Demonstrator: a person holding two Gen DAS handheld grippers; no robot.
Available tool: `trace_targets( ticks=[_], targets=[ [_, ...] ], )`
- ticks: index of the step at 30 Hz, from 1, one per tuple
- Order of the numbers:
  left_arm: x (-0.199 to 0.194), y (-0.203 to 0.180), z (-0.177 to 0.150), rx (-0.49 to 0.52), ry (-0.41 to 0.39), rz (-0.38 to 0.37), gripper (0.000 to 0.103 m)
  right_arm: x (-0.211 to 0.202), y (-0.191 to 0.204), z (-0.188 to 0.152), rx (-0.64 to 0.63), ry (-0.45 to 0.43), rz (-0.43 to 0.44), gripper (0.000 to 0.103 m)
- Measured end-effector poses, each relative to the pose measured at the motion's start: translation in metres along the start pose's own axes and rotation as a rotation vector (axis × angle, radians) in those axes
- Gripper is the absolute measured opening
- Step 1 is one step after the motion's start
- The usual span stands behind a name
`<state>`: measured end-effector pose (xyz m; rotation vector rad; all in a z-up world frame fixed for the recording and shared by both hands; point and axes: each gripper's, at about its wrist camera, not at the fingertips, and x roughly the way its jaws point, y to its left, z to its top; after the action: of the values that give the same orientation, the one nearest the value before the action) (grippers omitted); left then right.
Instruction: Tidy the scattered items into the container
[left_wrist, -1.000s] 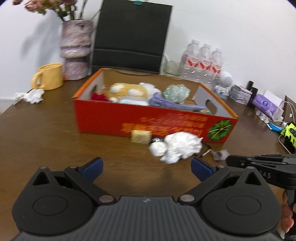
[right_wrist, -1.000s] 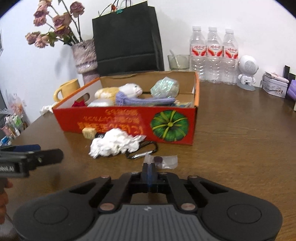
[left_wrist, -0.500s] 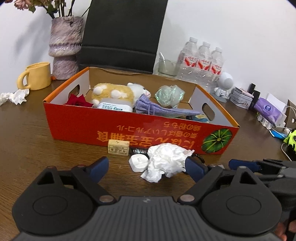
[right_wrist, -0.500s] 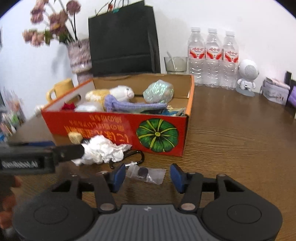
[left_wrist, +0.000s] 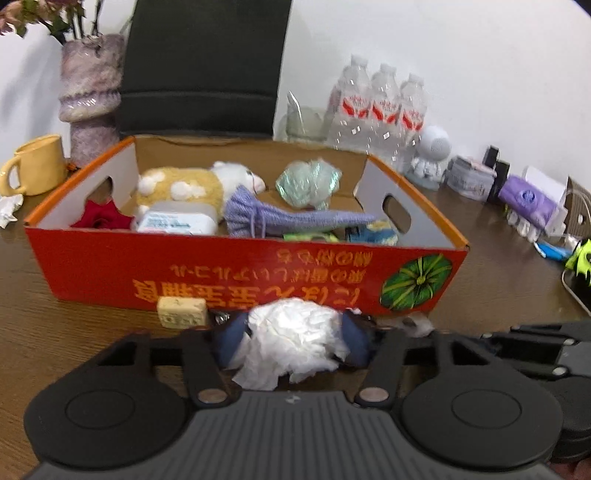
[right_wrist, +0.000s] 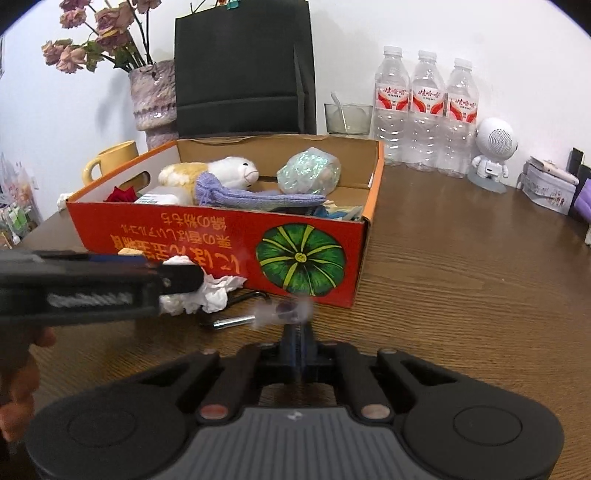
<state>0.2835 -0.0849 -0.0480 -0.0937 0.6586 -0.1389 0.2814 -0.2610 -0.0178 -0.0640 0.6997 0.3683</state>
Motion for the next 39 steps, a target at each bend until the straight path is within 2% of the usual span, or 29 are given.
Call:
trace_targets(
  ticks=[1,3,7,9,10,12,15,21,24,27,29,30,33,35,37,38,39],
  targets=[
    [0.001,-0.001,-0.001,0.009,0.001,-0.003,0.04,0.0,-0.001,0.0,0.004,0.0,0.002,0.0],
    [-0.001,-0.003,-0.002,0.033,-0.011,-0.007,0.033,-0.001,-0.002,0.0,0.014,-0.002,0.009,0.0],
    [-0.006,0.001,-0.004,0.034,-0.029,-0.024,0.027,-0.004,-0.003,0.0,0.03,-0.011,0.017,0.002],
    [-0.009,0.002,-0.004,0.035,-0.039,-0.029,0.026,-0.008,-0.004,0.001,0.037,-0.042,0.028,0.01],
    [-0.01,0.003,-0.004,0.034,-0.043,-0.031,0.026,-0.008,-0.004,0.002,0.042,-0.055,0.03,0.02],
    [-0.013,0.007,-0.003,0.024,-0.055,-0.041,0.025,-0.007,-0.004,0.006,0.054,-0.07,0.028,0.035],
    [-0.019,0.011,-0.001,0.011,-0.072,-0.054,0.025,-0.001,-0.003,0.01,0.08,-0.058,0.023,0.049],
    [-0.031,0.029,0.0,-0.026,-0.097,-0.07,0.025,0.016,0.003,0.019,0.145,-0.03,0.022,0.057],
    [-0.036,0.039,0.0,-0.038,-0.11,-0.086,0.025,0.024,0.008,0.022,0.157,-0.013,-0.01,0.058],
    [-0.037,0.045,0.0,-0.041,-0.113,-0.101,0.025,0.026,0.013,0.021,0.136,-0.008,-0.033,0.057],
    [-0.037,0.048,0.0,-0.046,-0.111,-0.107,0.025,0.024,0.015,0.02,0.13,-0.009,-0.046,0.05],
    [-0.037,0.049,0.0,-0.05,-0.11,-0.111,0.025,0.023,0.014,0.019,0.136,-0.011,-0.049,0.043],
    [-0.037,0.052,-0.001,-0.058,-0.106,-0.12,0.025,0.018,0.008,0.016,0.165,-0.014,-0.031,0.039],
    [-0.039,0.053,-0.003,-0.055,-0.109,-0.125,0.025,0.013,0.008,0.014,0.165,-0.026,-0.02,0.029],
    [-0.04,0.054,-0.003,-0.059,-0.11,-0.132,0.025,0.009,0.009,0.013,0.161,-0.029,-0.002,0.014],
    [-0.041,0.055,-0.003,-0.061,-0.111,-0.133,0.025,0.008,0.009,0.013,0.161,-0.029,0.005,0.013],
    [-0.041,0.056,-0.003,-0.063,-0.112,-0.133,0.025,0.007,0.01,0.012,0.159,-0.024,0.01,0.004]
  ],
)
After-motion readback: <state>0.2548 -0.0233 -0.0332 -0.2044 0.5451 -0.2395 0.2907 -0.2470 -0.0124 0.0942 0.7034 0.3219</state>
